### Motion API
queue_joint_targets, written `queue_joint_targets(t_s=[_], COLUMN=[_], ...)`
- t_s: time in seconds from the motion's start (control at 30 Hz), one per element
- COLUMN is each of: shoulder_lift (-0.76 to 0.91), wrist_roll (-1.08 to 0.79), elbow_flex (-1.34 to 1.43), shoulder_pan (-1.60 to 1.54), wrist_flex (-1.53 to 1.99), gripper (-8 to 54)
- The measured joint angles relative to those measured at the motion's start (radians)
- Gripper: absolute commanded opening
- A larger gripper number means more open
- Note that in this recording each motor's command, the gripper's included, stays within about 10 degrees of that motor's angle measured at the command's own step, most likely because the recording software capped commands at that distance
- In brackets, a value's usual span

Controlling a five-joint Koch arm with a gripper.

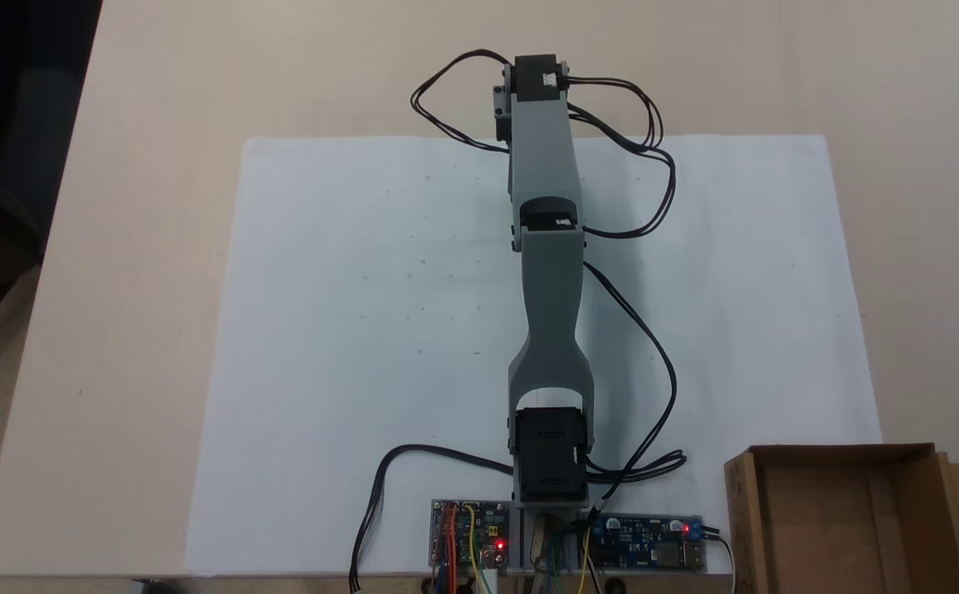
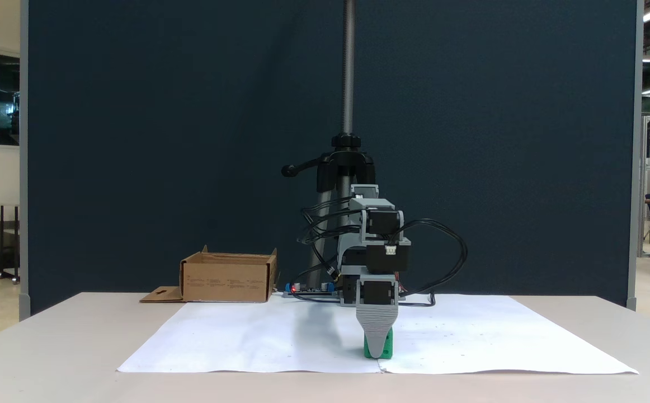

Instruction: Grasp a green dice and put it in the bin.

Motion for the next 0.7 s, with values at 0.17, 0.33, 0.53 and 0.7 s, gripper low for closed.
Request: queue_joint_targets(t_s=[0.17, 0.33, 0.53, 0.7], shoulder_lift=[0.002, 0.02, 0.173, 0.336], wrist_roll=[-0.002, 0.0, 0.0, 0.0], elbow_flex=[0.0, 0.002, 0.003, 0.003], shoulder_pan=[0.025, 0.074, 0.244, 0.466], wrist_flex=[-0.015, -0.02, -0.026, -0.028], gripper=[12.1, 12.0, 12.1, 12.1])
